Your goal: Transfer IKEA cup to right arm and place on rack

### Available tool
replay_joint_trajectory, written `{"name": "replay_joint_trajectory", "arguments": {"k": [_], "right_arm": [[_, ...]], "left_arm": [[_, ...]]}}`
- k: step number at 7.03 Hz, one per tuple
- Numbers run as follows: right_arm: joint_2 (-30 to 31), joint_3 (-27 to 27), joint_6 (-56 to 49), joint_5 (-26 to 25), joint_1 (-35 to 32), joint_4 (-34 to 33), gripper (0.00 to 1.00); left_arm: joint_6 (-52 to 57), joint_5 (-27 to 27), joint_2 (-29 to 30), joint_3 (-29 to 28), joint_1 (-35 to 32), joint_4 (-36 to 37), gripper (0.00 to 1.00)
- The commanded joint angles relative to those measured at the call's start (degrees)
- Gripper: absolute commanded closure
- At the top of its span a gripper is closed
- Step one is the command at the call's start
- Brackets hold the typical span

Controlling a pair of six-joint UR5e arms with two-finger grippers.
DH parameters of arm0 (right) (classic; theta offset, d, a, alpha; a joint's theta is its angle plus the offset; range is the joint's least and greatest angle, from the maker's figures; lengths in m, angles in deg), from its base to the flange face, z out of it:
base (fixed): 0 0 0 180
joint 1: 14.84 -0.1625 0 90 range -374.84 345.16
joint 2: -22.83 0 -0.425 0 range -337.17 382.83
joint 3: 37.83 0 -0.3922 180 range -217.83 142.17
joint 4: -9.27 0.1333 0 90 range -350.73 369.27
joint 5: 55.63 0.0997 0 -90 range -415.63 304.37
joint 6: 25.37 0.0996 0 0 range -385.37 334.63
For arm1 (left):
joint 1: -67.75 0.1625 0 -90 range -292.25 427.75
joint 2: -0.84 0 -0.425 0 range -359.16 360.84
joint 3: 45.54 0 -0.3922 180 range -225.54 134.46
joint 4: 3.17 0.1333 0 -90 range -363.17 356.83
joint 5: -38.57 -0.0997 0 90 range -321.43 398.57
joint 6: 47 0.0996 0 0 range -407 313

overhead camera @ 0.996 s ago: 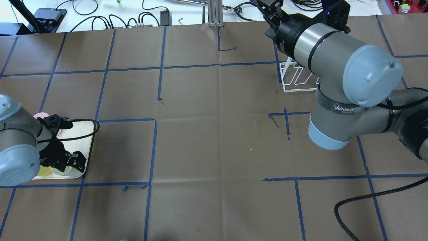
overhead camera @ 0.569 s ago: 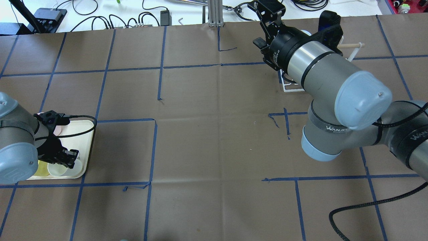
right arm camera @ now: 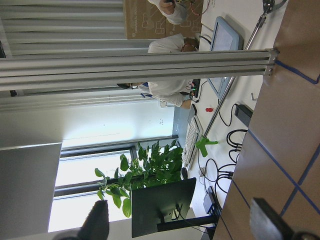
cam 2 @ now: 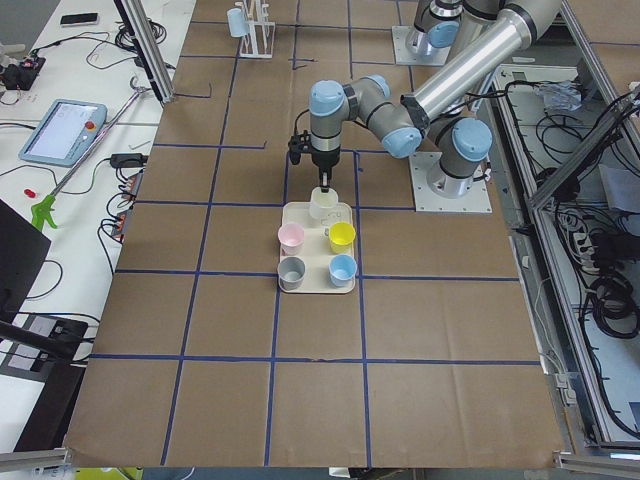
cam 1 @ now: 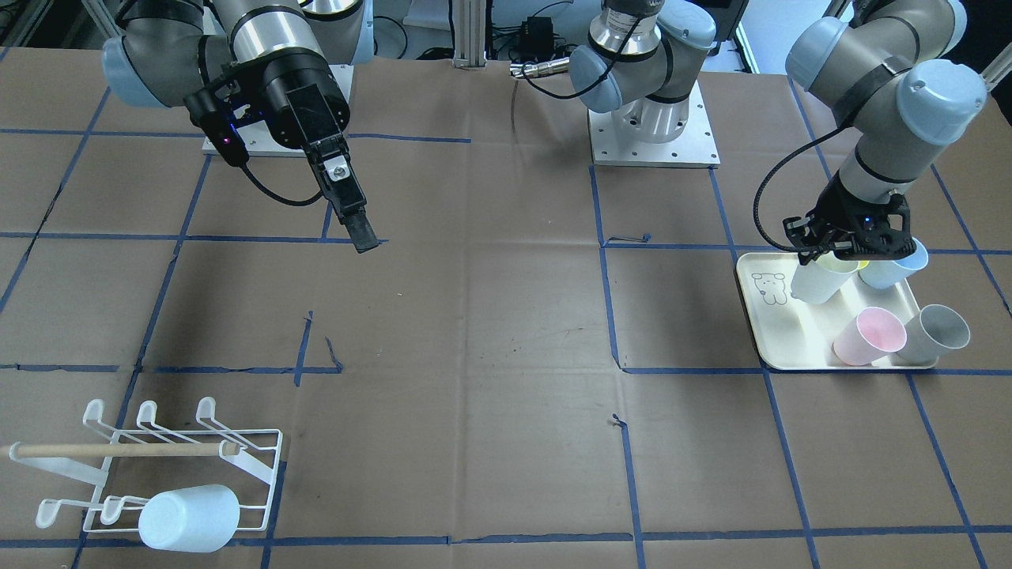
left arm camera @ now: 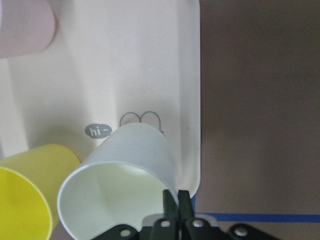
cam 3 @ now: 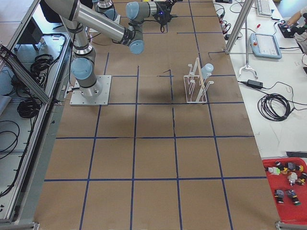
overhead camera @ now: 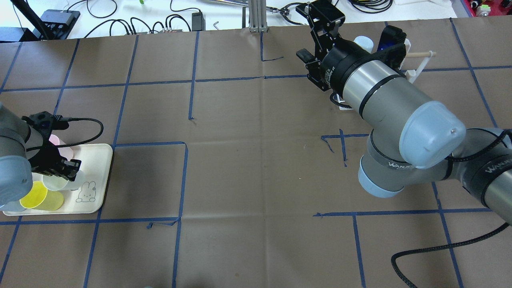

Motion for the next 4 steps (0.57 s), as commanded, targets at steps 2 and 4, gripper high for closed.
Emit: {"name": "replay_joint_trajectory", "arguments": {"k": [2, 4], "right_arm": [[-0.1, 0.0, 0.3, -0.7, 0.0, -0.1, 0.0], [-0.1, 0.2, -0.5, -0.7, 0.0, -0.2, 0.0]], "left_arm": [[-5.3, 5.9, 1.3, -19.4, -6.5, -18.1, 1.0], [-9.9, 10.6, 4.7, -29.0, -12.5, -20.7, 1.0]]}}
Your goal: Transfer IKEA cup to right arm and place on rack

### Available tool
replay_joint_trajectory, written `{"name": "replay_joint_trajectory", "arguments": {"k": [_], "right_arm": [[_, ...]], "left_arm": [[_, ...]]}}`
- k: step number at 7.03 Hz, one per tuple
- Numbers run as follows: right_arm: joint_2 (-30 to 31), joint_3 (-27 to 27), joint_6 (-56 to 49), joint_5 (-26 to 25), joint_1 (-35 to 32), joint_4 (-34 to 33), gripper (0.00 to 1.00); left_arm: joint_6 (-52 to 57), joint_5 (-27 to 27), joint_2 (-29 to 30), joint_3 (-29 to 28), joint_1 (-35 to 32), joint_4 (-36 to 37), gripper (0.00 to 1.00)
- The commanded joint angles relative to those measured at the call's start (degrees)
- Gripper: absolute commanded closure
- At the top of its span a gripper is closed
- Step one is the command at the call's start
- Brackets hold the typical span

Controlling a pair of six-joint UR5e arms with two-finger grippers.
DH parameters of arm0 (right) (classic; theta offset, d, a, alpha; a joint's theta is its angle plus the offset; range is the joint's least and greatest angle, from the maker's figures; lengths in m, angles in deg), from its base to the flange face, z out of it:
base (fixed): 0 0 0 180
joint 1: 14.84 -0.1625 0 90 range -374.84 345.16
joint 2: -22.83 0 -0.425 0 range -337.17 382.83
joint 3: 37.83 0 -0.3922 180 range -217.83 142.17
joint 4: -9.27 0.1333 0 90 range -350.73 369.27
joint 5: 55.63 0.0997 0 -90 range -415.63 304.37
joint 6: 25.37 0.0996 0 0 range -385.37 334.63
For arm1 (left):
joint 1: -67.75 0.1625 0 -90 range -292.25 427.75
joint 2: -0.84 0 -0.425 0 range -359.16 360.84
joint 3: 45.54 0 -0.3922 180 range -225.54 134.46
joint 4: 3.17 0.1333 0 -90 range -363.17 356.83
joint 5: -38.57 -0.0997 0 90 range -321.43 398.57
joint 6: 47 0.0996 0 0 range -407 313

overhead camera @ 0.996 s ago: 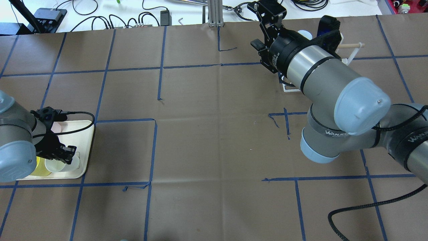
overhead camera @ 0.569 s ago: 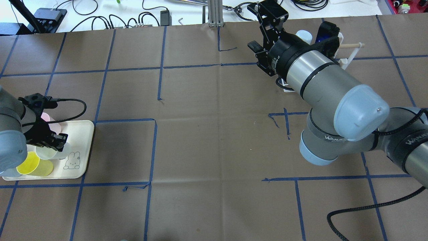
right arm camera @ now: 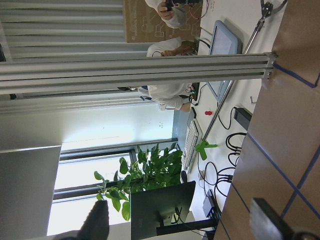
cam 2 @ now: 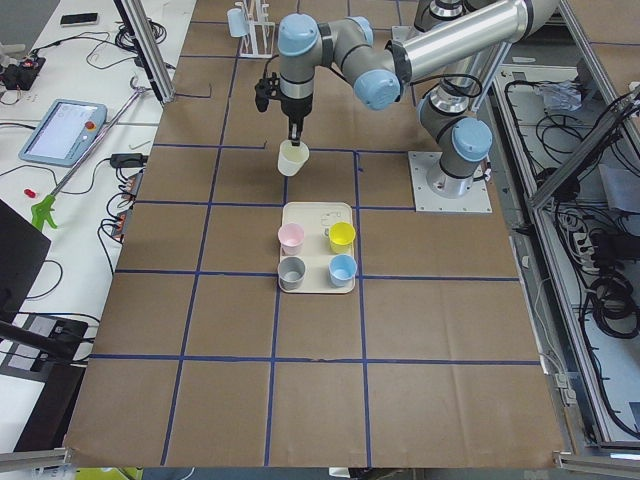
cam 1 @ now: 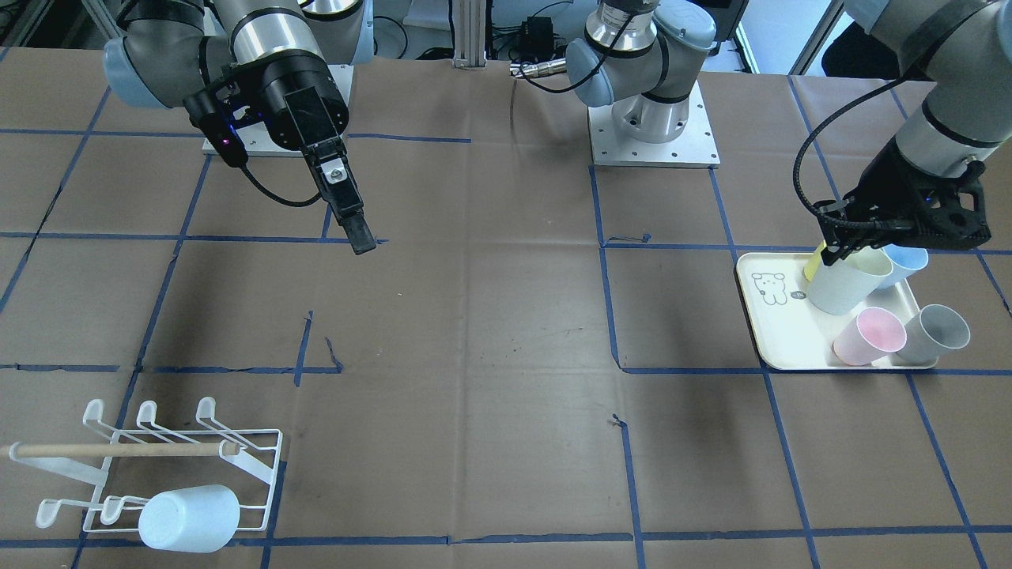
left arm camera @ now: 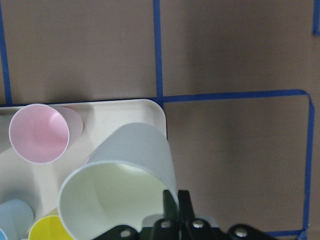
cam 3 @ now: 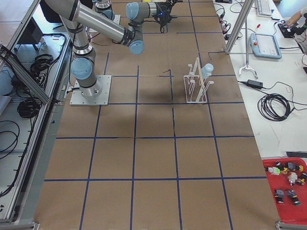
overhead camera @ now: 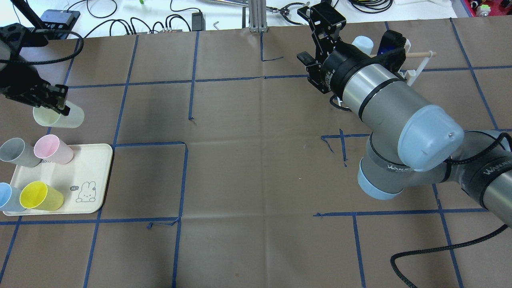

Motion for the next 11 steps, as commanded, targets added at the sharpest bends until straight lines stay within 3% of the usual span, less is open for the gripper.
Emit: {"name": "replay_joint_trajectory", "arguments": {"k": [1, 3, 4, 6, 9, 11], "right_arm": [[0.1, 0.1, -0.2, -0.1, 0.0, -3.7, 0.0], [-0.1, -0.2, -0.2, -0.1, 0.0, -4.9, 0.0], [-0.3, -0.2, -0.2, 0.2, 0.0, -4.8, 0.0], [-0.1, -0.2, 0.1, 0.4, -0.1, -1.5, 0.0], [0.2, 0.0, 0.4, 0.6, -2.7, 7.6, 0.0], [0.0, 0.1, 2.1, 0.6, -3.7, 7.7, 0.0]], "left_arm": [[-4.2, 8.8, 2.0, -7.4, -5.3, -1.4, 1.0], [-5.7, 24.4, 0.9, -6.2, -6.3, 2.8, 1.0], [-6.2, 33.1, 1.8, -4.8, -6.7, 12.6, 1.0], [-5.8, 44.6, 1.7, -0.3, -8.2, 21.7, 1.0], [-6.7, 45.5, 2.7, 8.6, -11.4, 41.9, 1.0], [-7.0, 49.2, 4.1, 15.0, -13.3, 54.7, 1.0]]}}
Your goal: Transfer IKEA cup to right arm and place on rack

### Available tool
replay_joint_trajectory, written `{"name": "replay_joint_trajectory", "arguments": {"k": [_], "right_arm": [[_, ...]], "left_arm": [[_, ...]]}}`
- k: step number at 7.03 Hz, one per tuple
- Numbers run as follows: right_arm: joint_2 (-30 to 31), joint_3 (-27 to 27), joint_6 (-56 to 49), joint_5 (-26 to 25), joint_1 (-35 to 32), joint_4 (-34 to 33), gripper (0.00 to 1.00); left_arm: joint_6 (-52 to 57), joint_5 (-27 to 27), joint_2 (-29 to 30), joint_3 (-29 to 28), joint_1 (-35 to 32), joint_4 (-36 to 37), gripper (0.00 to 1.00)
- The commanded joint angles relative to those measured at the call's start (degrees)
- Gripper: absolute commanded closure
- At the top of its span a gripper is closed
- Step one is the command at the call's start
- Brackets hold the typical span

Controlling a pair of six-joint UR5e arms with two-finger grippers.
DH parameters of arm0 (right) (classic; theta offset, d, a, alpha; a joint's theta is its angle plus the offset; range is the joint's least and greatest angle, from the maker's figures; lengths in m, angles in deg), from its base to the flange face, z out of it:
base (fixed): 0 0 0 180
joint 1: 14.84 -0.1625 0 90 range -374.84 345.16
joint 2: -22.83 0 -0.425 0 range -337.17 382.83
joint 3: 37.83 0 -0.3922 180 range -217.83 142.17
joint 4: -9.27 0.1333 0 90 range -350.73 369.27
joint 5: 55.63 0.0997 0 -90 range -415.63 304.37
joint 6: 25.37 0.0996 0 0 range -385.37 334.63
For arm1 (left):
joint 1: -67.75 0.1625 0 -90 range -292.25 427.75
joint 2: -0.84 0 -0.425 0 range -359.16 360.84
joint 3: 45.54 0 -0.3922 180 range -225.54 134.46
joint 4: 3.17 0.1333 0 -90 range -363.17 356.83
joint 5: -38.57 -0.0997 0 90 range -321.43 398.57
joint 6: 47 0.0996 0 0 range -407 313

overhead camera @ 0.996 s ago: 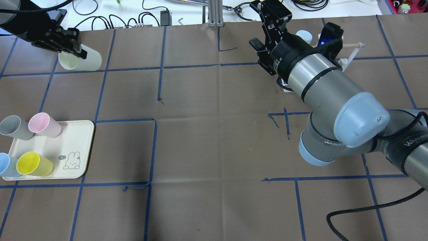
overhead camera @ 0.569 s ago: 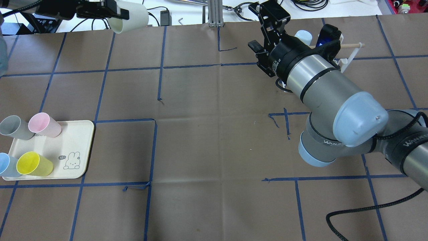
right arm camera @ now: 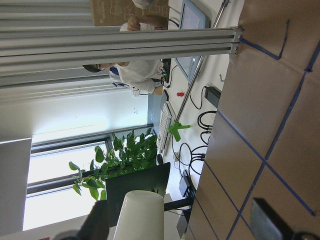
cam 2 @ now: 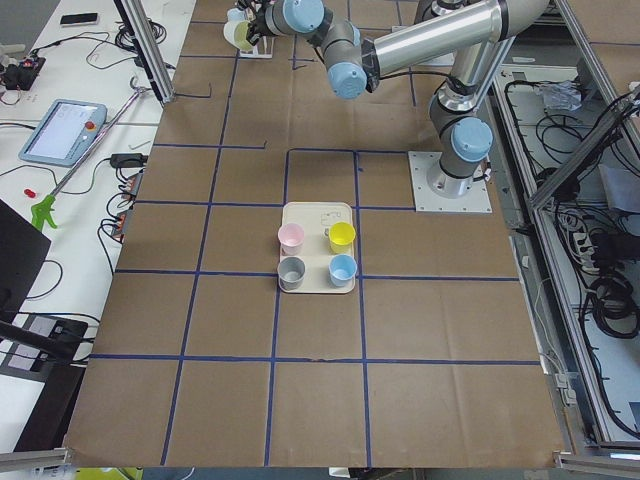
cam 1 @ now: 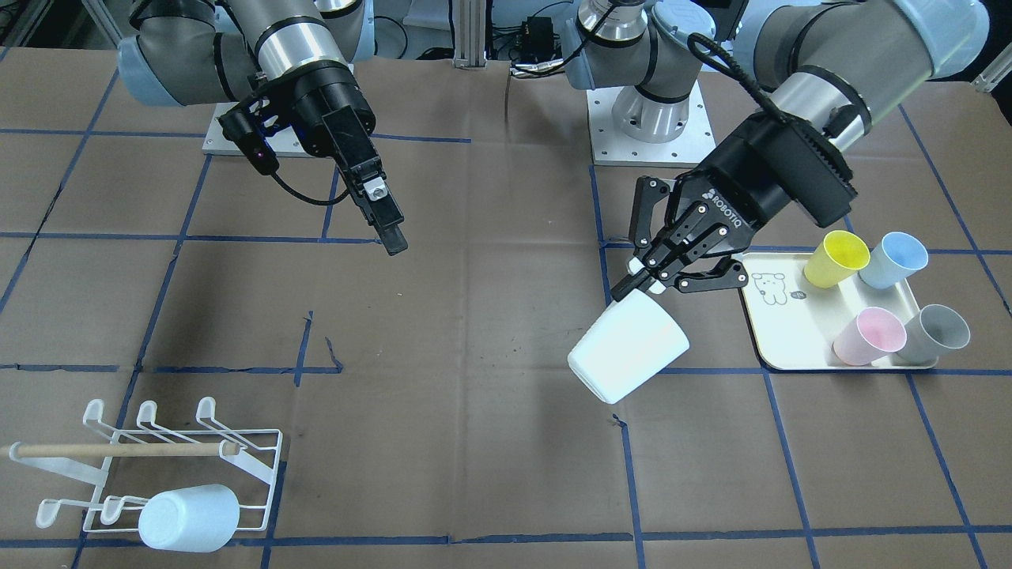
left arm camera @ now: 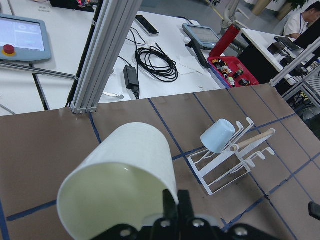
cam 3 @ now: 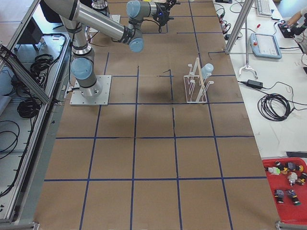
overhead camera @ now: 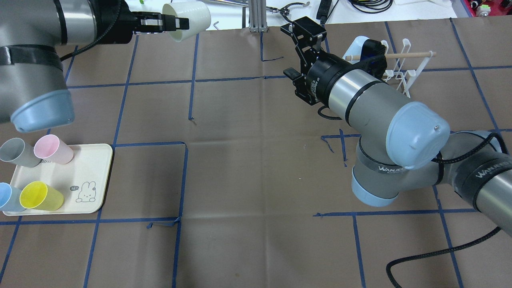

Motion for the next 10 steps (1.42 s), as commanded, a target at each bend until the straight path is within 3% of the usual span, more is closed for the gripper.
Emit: {"name": "replay_joint_trajectory", "arguments": {"k": [1, 3, 5, 10], "right_arm": [[0.0, 0.1, 4.8, 0.5, -1.0, 2.1, 0.0], [-0.4, 1.0, 5.0, 1.6, -1.3, 3.4, 0.0], [-1.9, 3.1, 5.1, 1.6, -2.0, 5.4, 0.0], [-10.9, 11.9, 4.0, 3.3, -3.5, 5.7, 0.0]], "left_arm": [[-3.2, 1.7, 2.7, 4.9, -2.8, 14.7, 1.0], [-10.2, 1.9, 5.6, 6.2, -4.7, 27.4, 0.99], [-10.9, 2.6, 3.9, 12.2, -5.4, 33.1, 0.98], [-11.4, 3.0, 3.8, 12.4, -5.5, 33.7, 0.96]]}}
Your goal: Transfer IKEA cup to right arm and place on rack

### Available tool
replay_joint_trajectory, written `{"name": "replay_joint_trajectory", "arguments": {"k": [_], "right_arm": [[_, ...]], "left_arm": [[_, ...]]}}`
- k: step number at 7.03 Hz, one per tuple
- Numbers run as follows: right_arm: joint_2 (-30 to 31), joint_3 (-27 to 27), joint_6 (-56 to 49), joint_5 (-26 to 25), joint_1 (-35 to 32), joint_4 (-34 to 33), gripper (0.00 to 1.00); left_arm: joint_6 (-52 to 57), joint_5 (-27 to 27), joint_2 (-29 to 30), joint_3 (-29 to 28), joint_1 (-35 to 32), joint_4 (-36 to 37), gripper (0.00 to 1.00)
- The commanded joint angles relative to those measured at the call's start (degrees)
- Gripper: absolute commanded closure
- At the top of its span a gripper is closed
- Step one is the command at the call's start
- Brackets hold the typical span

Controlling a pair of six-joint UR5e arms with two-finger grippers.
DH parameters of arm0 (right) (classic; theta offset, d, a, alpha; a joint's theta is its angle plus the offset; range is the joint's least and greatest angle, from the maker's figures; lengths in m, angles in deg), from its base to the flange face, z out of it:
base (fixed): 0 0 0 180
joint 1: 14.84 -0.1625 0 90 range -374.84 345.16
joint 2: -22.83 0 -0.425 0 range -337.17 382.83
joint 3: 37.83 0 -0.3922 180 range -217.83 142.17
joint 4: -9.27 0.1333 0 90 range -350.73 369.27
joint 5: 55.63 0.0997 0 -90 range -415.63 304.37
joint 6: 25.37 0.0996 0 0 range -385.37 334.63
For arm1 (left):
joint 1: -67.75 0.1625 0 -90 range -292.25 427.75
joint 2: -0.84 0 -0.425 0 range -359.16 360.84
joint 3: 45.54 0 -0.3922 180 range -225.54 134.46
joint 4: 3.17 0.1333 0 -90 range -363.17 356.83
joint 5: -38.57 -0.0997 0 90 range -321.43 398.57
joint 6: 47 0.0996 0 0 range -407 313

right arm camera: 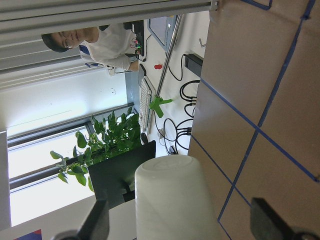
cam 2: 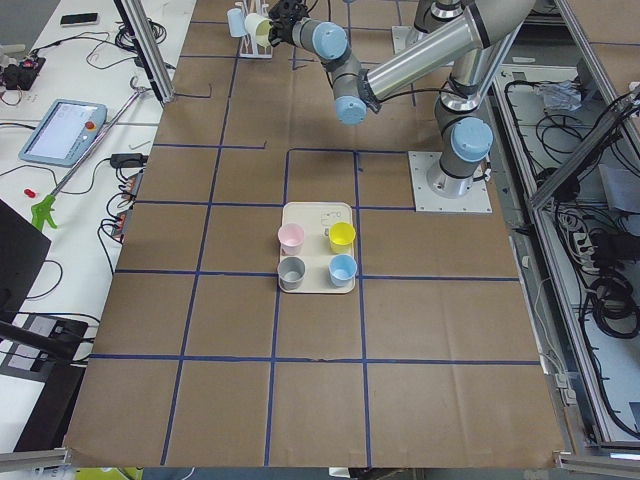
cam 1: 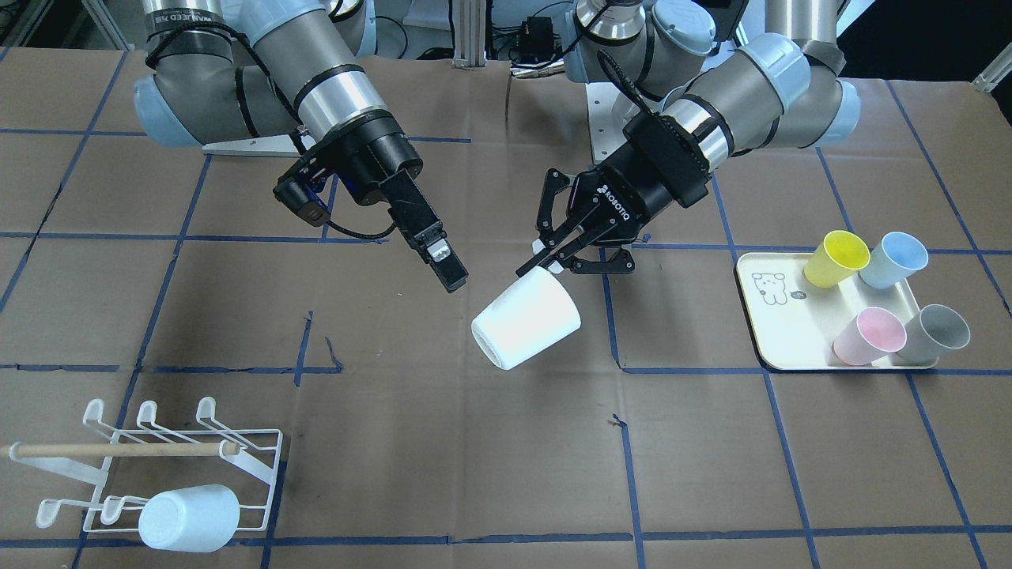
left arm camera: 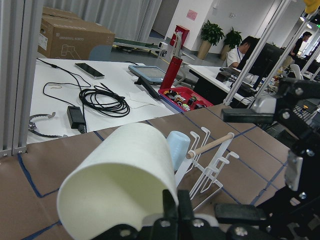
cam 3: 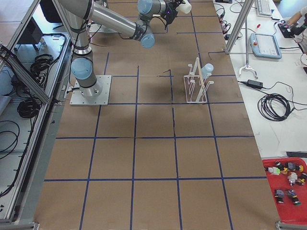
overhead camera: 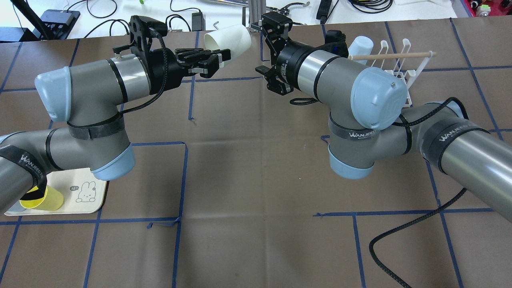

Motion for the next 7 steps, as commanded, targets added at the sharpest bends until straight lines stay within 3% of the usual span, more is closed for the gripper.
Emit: {"name": "replay_joint_trajectory", "arguments": {"k": [1, 7], "right_arm": [[-3.4, 3.8, -0.5, 2.0, -0.1, 0.0, 0.0], [-7.0, 7.1, -4.7, 2.1, -1.7, -0.3, 0.01]], "left_arm": [[-0.6, 0.0, 0.0, 0.0, 0.0, 0.0, 0.96], [-0.7, 0.0, -0.4, 0.1, 0.0, 0.0, 0.95]]}}
